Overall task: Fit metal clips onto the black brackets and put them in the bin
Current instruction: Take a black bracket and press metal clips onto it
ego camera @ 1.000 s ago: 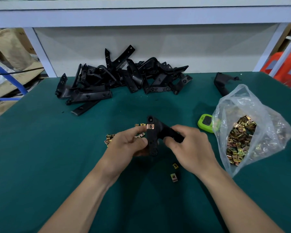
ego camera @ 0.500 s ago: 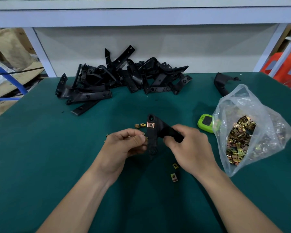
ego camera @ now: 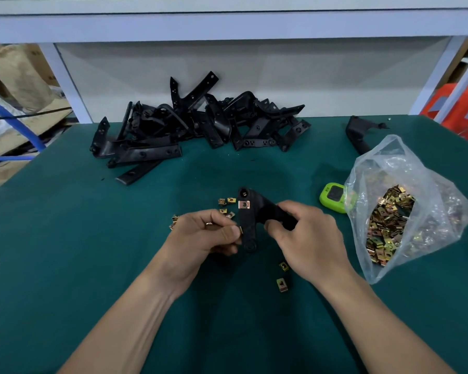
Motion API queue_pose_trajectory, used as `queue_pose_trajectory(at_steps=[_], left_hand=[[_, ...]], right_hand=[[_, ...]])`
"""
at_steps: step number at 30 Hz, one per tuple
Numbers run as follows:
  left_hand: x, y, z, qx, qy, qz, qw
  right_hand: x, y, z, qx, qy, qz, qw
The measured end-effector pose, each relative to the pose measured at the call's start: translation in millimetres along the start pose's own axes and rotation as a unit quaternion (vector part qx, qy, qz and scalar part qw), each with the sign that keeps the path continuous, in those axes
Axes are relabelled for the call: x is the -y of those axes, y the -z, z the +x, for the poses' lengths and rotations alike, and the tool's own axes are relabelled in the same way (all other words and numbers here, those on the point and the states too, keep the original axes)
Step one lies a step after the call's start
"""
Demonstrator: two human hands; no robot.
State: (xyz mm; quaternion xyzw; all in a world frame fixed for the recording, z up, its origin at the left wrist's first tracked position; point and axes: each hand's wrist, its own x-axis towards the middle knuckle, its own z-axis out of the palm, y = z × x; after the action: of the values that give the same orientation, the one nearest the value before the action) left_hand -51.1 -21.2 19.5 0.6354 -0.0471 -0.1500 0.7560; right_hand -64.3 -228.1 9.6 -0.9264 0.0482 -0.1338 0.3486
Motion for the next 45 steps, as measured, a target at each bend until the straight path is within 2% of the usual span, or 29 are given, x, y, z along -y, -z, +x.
queue_pose_trajectory(at_steps=[5, 13, 16, 20, 24, 30, 34, 37, 41, 45], left_hand=[[-0.4, 5.6, 1.4, -0.01, 0.006, 0.038, 0.999], [-3.8, 4.1, 0.6, 0.011, -0.006, 0.052, 0.999], [-0.1, -1.4, 0.0, -0.008, -0.007, 0.032, 0.999], [7.2, -8.2, -0.1, -0.083, -0.014, 0.05, 0.995], [11.1, -26.5, -5.3, -0.173, -0.083, 0.235, 0.953], [14.7, -41.1, -9.7, -0.204, -0.147, 0.378, 0.891], [19.3, -41.8, -7.2, -0.212, -0.159, 0.385, 0.884], [21.7, -42.7, -6.8, -0.2, -0.139, 0.374, 0.895], [23.8, -43.4, -5.5, -0.224, -0.124, 0.39, 0.884], [19.3, -45.8, -8.9, -0.268, -0.137, 0.448, 0.842]], right_hand=[[2.3, -1.2, -0.6, 0.005, -0.002, -0.019, 1.0], [-0.1, 1.7, 3.3, 0.022, -0.02, 0.02, 0.999], [-0.1, 0.7, 3.5, 0.015, -0.019, 0.014, 1.0], [1.0, -3.8, 1.6, -0.02, -0.02, -0.023, 0.999], [5.6, -9.7, -2.4, -0.074, -0.026, -0.053, 0.996], [10.9, -14.4, -6.4, -0.076, -0.016, -0.075, 0.994], [10.6, -13.6, -5.9, -0.08, -0.017, -0.051, 0.995], [8.4, -11.9, -5.2, -0.079, -0.018, -0.043, 0.996], [6.9, -10.7, -5.2, -0.068, -0.016, -0.038, 0.997], [9.1, -11.2, -6.0, -0.062, 0.001, -0.011, 0.998]])
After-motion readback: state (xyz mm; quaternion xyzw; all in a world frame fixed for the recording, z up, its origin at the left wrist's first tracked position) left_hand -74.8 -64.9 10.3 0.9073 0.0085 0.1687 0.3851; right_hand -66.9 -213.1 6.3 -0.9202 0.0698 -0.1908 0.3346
